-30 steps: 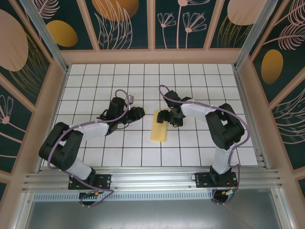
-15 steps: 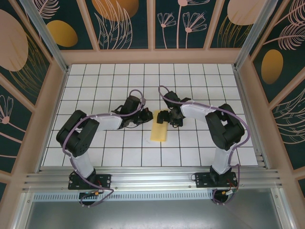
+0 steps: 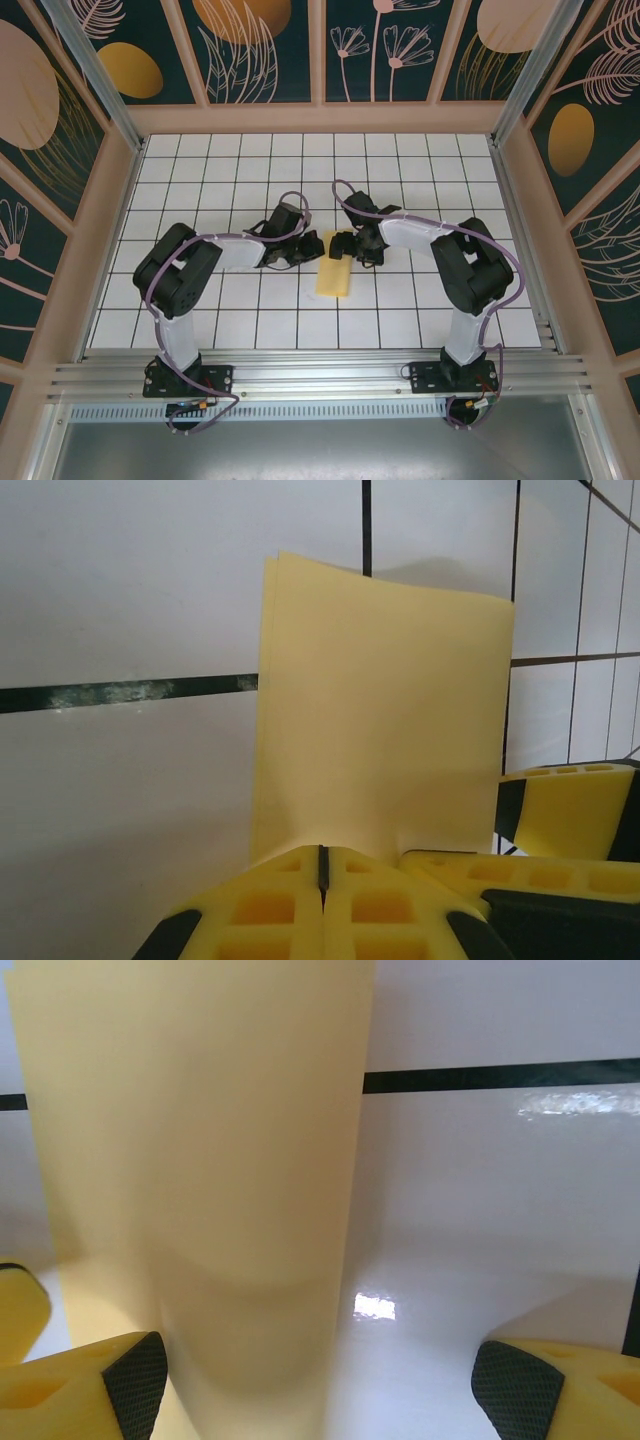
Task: Fold a paper plane with a square sheet of paper (pick it up from the middle)
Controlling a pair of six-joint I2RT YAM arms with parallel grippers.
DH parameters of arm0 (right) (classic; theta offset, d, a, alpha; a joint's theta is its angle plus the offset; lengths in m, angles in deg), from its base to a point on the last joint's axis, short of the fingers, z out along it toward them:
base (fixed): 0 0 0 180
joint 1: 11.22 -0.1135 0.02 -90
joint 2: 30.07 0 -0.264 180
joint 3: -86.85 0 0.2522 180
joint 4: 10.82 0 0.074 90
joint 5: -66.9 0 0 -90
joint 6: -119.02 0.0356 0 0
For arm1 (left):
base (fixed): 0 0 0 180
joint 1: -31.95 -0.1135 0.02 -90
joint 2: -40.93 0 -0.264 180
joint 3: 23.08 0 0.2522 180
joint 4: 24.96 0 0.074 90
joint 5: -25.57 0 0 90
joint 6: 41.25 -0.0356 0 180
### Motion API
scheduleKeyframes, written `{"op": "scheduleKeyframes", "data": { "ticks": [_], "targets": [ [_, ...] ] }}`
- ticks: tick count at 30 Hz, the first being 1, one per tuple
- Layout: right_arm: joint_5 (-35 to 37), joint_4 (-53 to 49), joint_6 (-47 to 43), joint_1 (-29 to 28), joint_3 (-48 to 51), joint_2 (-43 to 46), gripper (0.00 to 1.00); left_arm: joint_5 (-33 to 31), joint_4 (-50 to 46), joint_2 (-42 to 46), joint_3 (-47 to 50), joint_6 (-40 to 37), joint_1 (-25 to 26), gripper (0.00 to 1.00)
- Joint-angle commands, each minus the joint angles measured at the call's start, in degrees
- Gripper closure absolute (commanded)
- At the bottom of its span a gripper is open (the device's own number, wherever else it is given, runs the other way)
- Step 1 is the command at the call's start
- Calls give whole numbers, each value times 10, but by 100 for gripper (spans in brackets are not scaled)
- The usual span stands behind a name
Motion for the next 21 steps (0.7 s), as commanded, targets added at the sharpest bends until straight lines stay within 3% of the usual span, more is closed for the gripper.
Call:
{"op": "scheduleKeyframes", "data": {
  "ticks": [1, 21],
  "targets": [
    [10, 18, 3, -4, 52, -87, 13, 12, -14, -16, -12, -3, 6, 100],
    [5, 15, 12, -5, 26, -49, 10, -33, -76, -33, -25, -20, 13, 100]
  ]
}}
